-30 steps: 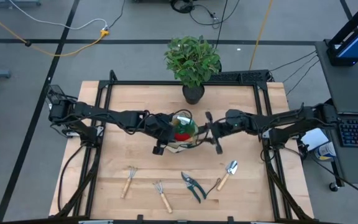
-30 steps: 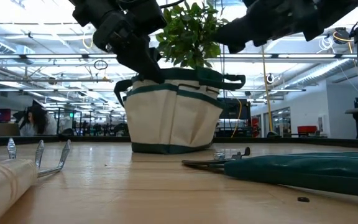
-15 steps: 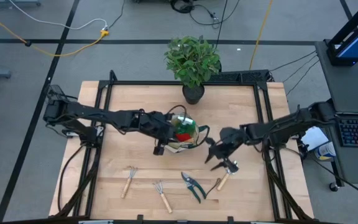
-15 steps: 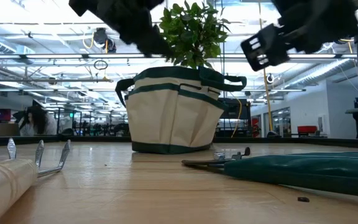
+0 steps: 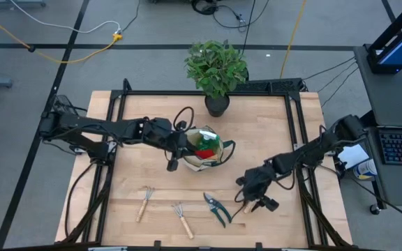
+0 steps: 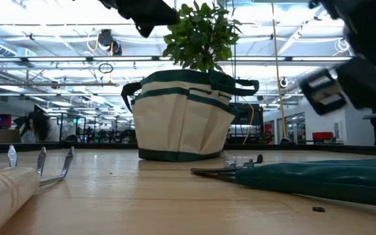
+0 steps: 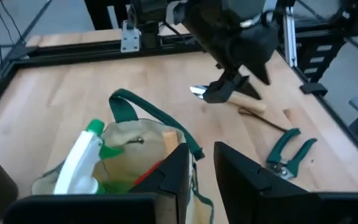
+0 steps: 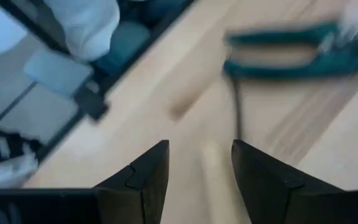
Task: Pick & Place Garden tools in Gardening bag
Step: Put the hand trowel in the gardening bag
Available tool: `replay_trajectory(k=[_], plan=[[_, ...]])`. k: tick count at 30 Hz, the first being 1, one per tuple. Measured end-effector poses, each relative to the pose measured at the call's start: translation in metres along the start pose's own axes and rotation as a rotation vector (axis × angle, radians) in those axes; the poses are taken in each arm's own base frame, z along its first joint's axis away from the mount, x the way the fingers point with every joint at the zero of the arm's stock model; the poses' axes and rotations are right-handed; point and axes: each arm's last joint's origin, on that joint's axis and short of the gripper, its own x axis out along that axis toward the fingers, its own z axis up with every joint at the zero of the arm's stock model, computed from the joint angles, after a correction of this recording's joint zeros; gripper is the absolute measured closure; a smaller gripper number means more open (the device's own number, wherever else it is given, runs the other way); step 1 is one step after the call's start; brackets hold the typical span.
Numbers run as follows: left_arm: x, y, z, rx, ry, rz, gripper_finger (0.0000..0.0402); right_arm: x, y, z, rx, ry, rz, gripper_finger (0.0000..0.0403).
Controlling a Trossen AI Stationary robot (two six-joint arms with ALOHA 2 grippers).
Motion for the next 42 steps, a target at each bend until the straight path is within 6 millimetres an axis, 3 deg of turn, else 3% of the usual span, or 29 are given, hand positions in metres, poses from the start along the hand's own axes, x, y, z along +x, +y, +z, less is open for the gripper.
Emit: replay_trajectory(k=[13,16,20,24,28,33,38,42], plan=[[0.004,-0.015,-0.001,0.028,0.016,-0.047,0.0321,0.012,0.010,-0.041,-0.210,0.148,-0.283,0.0244],[0.004,-0.015,-0.001,0.025,0.015,-0.046,0.0321,0.012,0.010,-0.045,-0.216,0.158,-0.280,0.0272],[0.004,-0.015,-0.001,0.025,0.014,-0.045,0.0321,0.011,0.010,-0.048,-0.213,0.166,-0.279,0.0338],[0.004,-0.015,-0.001,0.022,0.014,-0.045,0.0321,0.010,0.010,-0.046,-0.215,0.150,-0.285,0.0346],[0.004,-0.015,-0.001,0.010,0.013,-0.045,0.0321,0.005,0.011,-0.037,-0.193,0.057,-0.334,0.0346],[0.004,-0.015,-0.001,-0.004,0.010,-0.045,0.0320,-0.017,0.015,-0.015,-0.246,-0.121,-0.417,0.0346],[0.004,-0.015,0.001,-0.002,-0.009,-0.043,0.0320,-0.052,0.016,0.015,-0.420,-0.378,-0.712,0.0346],[0.004,-0.014,0.004,0.002,-0.039,-0.033,0.0320,-0.088,0.014,0.043,-0.482,-0.718,-0.997,0.0346]])
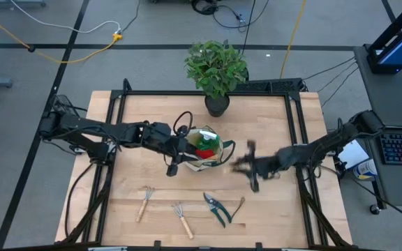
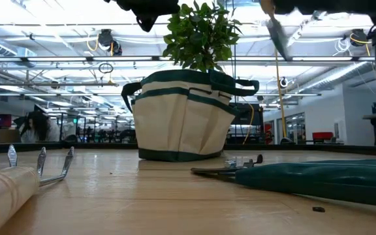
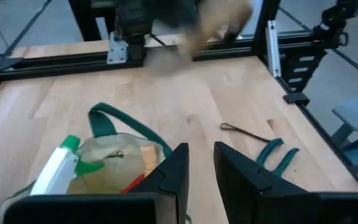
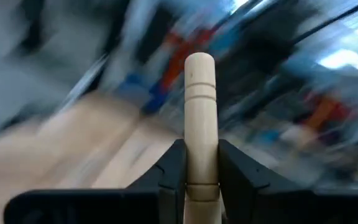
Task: Pick & Place Garden tools in Gardening bag
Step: Put the hand trowel in the gardening bag
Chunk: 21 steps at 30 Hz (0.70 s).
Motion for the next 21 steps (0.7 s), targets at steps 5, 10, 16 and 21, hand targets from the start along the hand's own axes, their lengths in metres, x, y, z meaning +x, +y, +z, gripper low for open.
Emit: replay_trajectory(k=[5,10,16,21], plan=[[-0.001,0.003,-0.008,0.036,0.092,0.125,0.0321,0.004,-0.036,0.013,0.086,-0.296,-0.171,0.0346],[-0.002,0.007,-0.016,0.086,0.188,0.238,0.0321,0.021,-0.054,-0.014,0.232,-0.318,-0.148,0.0346],[-0.002,0.013,-0.008,0.087,0.104,0.265,0.0321,0.058,-0.073,-0.041,0.301,-0.284,-0.183,0.0346],[-0.002,0.014,-0.003,0.016,0.045,0.273,0.0321,0.076,-0.078,-0.055,0.297,-0.245,-0.184,0.0346]])
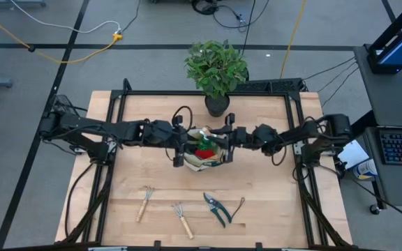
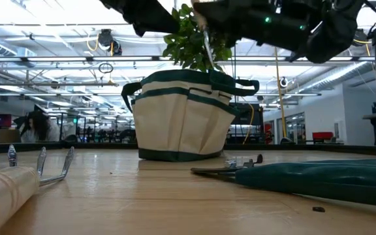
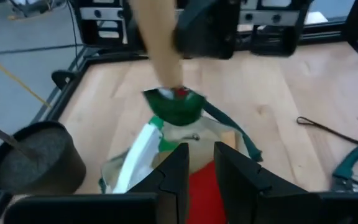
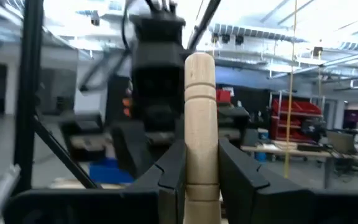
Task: Pick & Place Garden tools in Gardening bag
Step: Put the hand trowel in the gardening bag
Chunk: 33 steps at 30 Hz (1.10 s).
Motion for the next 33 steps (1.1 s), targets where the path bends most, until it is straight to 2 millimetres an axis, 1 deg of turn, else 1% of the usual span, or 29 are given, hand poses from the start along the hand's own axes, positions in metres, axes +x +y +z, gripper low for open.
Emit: replay_trajectory(k=[2,9,13,23,26,29,33], plan=[[-0.002,0.000,0.000,-0.007,0.009,0.003,0.0321,0.000,-0.001,-0.003,-0.013,0.016,-0.002,0.0346],[-0.002,0.004,0.010,-0.038,-0.101,0.055,0.0321,0.000,0.003,-0.012,-0.010,0.107,0.017,0.0346],[-0.001,0.007,0.009,-0.039,-0.088,0.069,0.0321,-0.001,0.005,-0.015,0.006,0.142,0.029,0.0343],[-0.001,0.008,0.006,0.086,-0.058,0.076,0.0316,-0.001,0.006,-0.019,0.002,0.179,0.032,0.0344],[0.000,0.009,0.003,0.111,-0.025,0.074,0.0298,-0.001,0.006,-0.019,-0.012,0.183,0.030,0.0344],[0.000,0.009,-0.001,0.102,0.016,0.070,0.0267,-0.002,0.005,-0.019,-0.036,0.187,0.005,0.0344],[0.000,0.009,0.003,0.093,-0.023,0.075,0.0225,-0.002,0.003,-0.022,-0.076,0.213,0.005,0.0344]])
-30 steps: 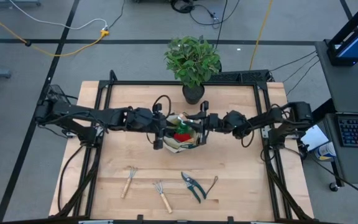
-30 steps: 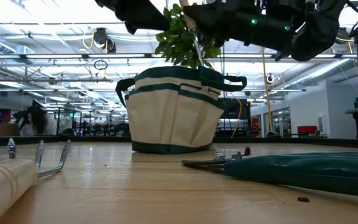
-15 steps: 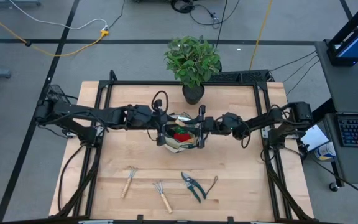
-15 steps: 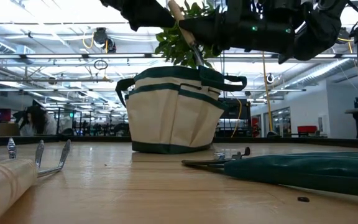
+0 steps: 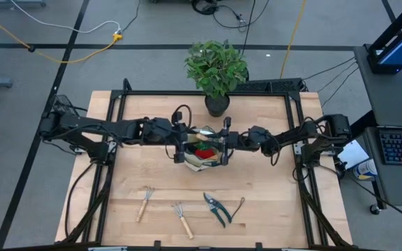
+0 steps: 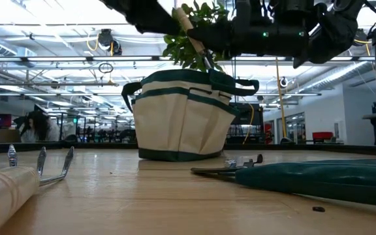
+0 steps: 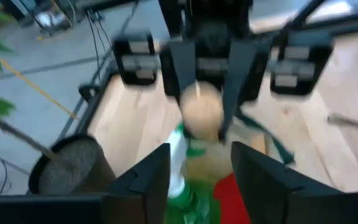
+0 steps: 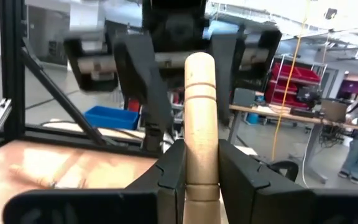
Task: Pick & Place Garden tools in Gardening bag
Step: Put the hand trowel in the gardening bag
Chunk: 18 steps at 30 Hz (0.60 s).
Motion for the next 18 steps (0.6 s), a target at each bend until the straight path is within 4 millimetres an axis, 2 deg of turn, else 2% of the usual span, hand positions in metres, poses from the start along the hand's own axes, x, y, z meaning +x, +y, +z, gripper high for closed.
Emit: replay_trajectory(k=[4,9,18], plan=[[0.000,0.000,0.007,-0.006,-0.077,-0.020,0.0197,0.000,-0.001,-0.004,0.005,0.037,0.002,0.0344],[0.004,-0.002,0.008,-0.029,-0.105,-0.053,0.0195,0.000,-0.001,-0.002,0.000,0.021,0.001,0.0344],[0.016,0.001,0.003,-0.039,-0.085,-0.013,0.0261,0.000,0.000,0.002,-0.003,-0.022,0.002,0.0342]])
